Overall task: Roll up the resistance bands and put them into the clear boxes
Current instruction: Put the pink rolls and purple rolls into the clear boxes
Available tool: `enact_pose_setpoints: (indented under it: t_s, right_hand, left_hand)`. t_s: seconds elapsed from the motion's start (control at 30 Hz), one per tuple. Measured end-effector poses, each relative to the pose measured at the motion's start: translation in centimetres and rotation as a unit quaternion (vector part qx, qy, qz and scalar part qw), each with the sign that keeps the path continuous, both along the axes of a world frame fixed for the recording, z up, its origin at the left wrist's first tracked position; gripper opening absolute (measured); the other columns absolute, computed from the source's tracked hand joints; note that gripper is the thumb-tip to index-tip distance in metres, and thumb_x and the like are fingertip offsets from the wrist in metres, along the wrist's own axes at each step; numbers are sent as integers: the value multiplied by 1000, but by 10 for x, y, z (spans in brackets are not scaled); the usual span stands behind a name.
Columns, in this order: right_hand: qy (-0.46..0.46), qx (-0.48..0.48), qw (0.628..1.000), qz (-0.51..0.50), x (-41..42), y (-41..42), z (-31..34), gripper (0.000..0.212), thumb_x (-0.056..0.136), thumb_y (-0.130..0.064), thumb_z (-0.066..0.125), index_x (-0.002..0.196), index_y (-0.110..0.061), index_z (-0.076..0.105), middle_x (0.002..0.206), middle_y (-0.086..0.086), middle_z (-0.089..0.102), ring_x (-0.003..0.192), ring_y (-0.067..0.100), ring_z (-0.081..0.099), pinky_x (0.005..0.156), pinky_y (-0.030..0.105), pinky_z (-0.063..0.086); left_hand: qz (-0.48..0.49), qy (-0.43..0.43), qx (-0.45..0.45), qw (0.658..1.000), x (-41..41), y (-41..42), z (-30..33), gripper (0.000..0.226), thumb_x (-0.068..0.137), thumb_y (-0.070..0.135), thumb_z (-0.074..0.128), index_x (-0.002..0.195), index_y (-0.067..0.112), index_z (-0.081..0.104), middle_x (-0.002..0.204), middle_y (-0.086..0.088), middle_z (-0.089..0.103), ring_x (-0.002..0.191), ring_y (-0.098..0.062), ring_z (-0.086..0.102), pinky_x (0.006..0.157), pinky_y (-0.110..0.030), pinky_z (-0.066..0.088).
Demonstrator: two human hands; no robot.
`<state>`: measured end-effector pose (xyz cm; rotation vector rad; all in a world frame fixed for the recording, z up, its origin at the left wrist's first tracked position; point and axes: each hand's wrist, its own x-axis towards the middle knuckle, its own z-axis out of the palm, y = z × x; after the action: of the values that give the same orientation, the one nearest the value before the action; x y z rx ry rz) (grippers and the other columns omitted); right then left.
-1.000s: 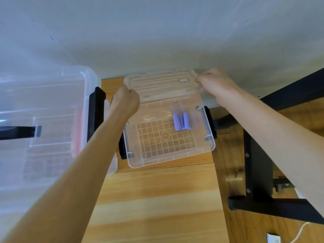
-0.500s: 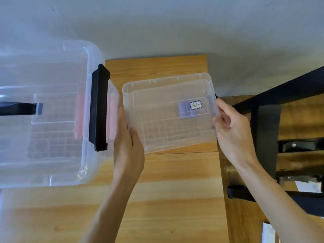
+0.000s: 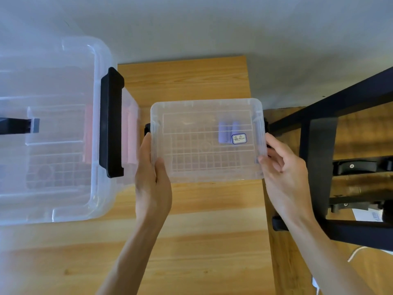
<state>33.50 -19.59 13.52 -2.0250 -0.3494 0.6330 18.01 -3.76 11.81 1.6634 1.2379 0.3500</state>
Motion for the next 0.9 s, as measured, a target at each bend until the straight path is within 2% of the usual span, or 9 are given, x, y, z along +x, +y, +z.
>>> enact_pose_setpoints:
  t_s: [0.1,0.2,0.37,0.43,0.53,0.6,0.67,0.77,0.9]
  right_hand:
    - [-6,-2,1000,-7,-5,-5,-4,49,97,-5,54,144,-19,48,133,-5,60,121,2,57,101,33,52]
    - [-23,-8,1000,-13,-7,-3,-7,48,98,-7,53,145,-18,46,137,-5,57,124,6,55,102,38,52]
    - [-34,-6,999,-28,-9,0,-11,43,99,-28,54,140,-23,48,125,-17,60,116,2,57,99,35,52]
    - [-66,-27,996,-45,-7,2,-15,44,98,-32,56,139,-21,46,125,-15,54,115,4,55,96,37,52]
    - [-168,-54,983,-57,-3,11,-23,49,98,-30,60,141,-12,43,136,1,45,126,14,43,104,37,44]
    - [-194,-69,977,-56,2,21,-26,53,99,-30,59,143,-8,40,141,9,43,131,18,39,109,35,36]
    - [-174,-87,979,-58,7,28,-30,58,100,-36,56,147,-9,35,146,11,40,135,20,37,112,39,34]
    - [-102,-104,987,-69,12,31,-37,69,98,-51,49,152,-14,27,153,7,33,140,19,34,112,50,36]
    - [-59,-98,989,-92,12,31,-42,78,94,-62,46,154,-17,22,157,4,29,144,20,30,113,53,35]
  left_hand:
    - [-1,1,-3,1000,-3,-4,-2,55,107,11,32,155,33,19,158,21,25,144,5,22,109,-13,22]
    - [0,-1,6,1000,-3,-6,-5,55,107,12,30,155,35,18,159,19,25,146,1,22,111,-16,22]
    - [18,-16,20,1000,-1,-3,-6,50,104,7,34,148,31,31,149,8,41,134,-10,43,109,-33,42]
    - [39,-22,33,998,2,-1,-5,40,103,10,41,138,26,39,141,6,41,126,-6,46,102,-28,46]
    - [53,-11,58,997,11,5,-3,41,102,21,47,142,21,38,140,5,33,130,-9,39,94,-13,40]
    - [54,2,61,997,18,12,-5,45,104,25,45,147,21,34,148,3,29,137,-10,31,99,-14,33]
    - [54,10,41,998,25,20,-9,50,104,32,42,151,22,28,150,6,27,139,-9,30,104,-24,32]
    - [60,17,-18,998,28,28,-17,59,102,47,42,153,23,24,140,14,33,133,-9,38,101,-25,41]
    - [69,44,-55,995,27,31,-21,69,97,60,41,153,23,23,145,6,46,130,-15,48,106,-37,44]
